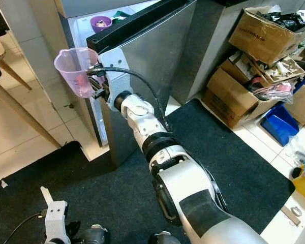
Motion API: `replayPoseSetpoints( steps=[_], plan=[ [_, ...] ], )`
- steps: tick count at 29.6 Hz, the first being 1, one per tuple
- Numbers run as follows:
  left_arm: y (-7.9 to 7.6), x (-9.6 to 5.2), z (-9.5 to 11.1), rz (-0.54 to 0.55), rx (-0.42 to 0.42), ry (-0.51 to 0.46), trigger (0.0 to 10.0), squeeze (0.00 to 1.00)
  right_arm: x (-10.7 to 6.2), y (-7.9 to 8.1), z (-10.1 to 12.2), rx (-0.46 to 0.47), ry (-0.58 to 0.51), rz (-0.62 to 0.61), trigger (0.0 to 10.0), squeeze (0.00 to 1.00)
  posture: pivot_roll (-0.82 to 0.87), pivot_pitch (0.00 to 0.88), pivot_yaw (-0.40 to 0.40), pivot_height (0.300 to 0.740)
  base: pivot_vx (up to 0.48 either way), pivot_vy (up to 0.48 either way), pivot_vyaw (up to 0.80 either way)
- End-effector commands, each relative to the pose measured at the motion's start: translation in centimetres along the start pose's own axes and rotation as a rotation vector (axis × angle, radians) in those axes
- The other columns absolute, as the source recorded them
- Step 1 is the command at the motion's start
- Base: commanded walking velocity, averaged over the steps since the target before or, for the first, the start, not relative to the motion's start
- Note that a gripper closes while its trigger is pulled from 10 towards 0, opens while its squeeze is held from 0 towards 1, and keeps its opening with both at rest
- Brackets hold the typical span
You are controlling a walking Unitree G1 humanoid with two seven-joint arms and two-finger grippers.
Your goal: Restocking fridge
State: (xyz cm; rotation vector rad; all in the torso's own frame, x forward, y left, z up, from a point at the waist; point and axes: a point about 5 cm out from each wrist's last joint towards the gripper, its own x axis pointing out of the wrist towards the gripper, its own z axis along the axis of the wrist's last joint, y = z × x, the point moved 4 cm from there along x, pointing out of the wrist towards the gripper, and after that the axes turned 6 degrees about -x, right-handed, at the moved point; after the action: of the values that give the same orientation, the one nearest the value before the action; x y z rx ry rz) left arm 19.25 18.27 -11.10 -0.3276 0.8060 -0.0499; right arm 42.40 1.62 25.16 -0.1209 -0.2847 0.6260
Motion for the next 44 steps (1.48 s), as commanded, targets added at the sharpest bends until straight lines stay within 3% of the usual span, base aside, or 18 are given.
replayPoseSetpoints(
  steps=[1,6,13,15,16,17,18,21,24,29,30,35,41,44],
  plan=[
    [-1.0,-0.5,-3.4,-0.021,-0.017,0.118,10.0,0.0,-1.2,-4.6,0.3,0.017,-0.02,-0.198,10.0,0.0,0.1,0.188,-0.063,0.74,0.0,0.0,0.0],
    [-1.1,-0.4,-3.3,-0.023,-0.017,0.12,10.0,0.0,-2.6,-6.1,-0.6,0.017,-0.024,-0.219,10.0,0.0,0.09,0.184,-0.058,0.74,0.0,0.0,0.0],
    [-1.1,-0.4,-3.4,-0.027,-0.011,0.128,10.0,0.0,-3.6,-6.1,-1.1,0.052,-0.054,-0.166,10.0,0.0,0.08,0.18,-0.053,0.74,0.0,0.0,0.0],
    [-1.3,-0.3,-3.3,-0.033,-0.008,0.13,10.0,0.0,-4.5,-4.9,-1.1,0.108,-0.124,-0.042,10.0,0.0,0.07,0.173,-0.052,0.74,0.0,0.0,0.0],
    [-1.3,-0.3,-3.3,-0.033,-0.008,0.13,10.0,0.0,-4.5,-4.9,-1.1,0.108,-0.124,-0.042,10.0,0.0,0.07,0.173,-0.052,0.74,0.0,0.0,0.0],
    [-1.5,-0.1,-3.1,-0.036,-0.008,0.126,10.0,0.0,-5.4,-3.8,-1.5,0.117,-0.146,0.054,10.0,0.0,0.07,0.169,-0.054,0.74,0.0,0.0,0.0],
    [-1.5,-0.1,-3.1,-0.036,-0.008,0.125,10.0,0.0,-5.6,-3.6,-1.6,0.114,-0.146,0.071,10.0,0.0,0.07,0.169,-0.054,0.74,0.0,0.0,0.0],
    [-1.7,0.1,-2.7,-0.038,-0.012,0.115,10.0,0.0,-8.1,-1.6,-3.0,0.142,-0.147,0.223,10.0,0.0,0.06,0.161,-0.049,0.74,0.0,0.0,0.0],
    [-1.7,0.1,-2.5,-0.04,-0.007,0.116,10.0,0.0,-9.5,-1.0,-3.7,0.176,-0.148,0.26,10.0,0.0,0.05,0.156,-0.04,0.74,0.0,0.0,0.0],
    [-1.6,0.2,-2.4,-0.042,0.004,0.121,10.0,0.0,-10.4,-0.8,-3.8,0.213,-0.165,0.259,10.0,0.0,0.04,0.151,-0.032,0.74,0.0,0.0,0.0],
    [-1.7,0.2,-2.4,-0.043,0.007,0.122,10.0,0.0,-10.6,-0.8,-3.3,0.239,-0.195,0.258,0.0,0.0,0.04,0.147,-0.029,0.74,0.0,0.0,0.0],
    [-1.7,0.3,-2.1,-0.046,0.014,0.12,10.0,0.0,-11.0,-1.1,-2.2,0.275,-0.244,0.266,0.0,0.0,0.04,0.14,-0.025,0.74,0.0,0.0,0.0],
    [-1.9,0.6,-1.4,-0.048,0.02,0.107,10.0,0.0,-11.5,-2.1,-2.1,0.247,-0.233,0.24,0.0,0.0,0.04,0.129,-0.022,0.74,0.0,0.0,0.0],
    [-1.8,0.7,-1.3,-0.043,0.019,0.102,10.0,0.0,-12.0,-3.7,-2.6,0.224,-0.213,0.17,0.0,0.0,0.03,0.127,-0.02,0.74,0.0,0.0,0.0]
  ],
)
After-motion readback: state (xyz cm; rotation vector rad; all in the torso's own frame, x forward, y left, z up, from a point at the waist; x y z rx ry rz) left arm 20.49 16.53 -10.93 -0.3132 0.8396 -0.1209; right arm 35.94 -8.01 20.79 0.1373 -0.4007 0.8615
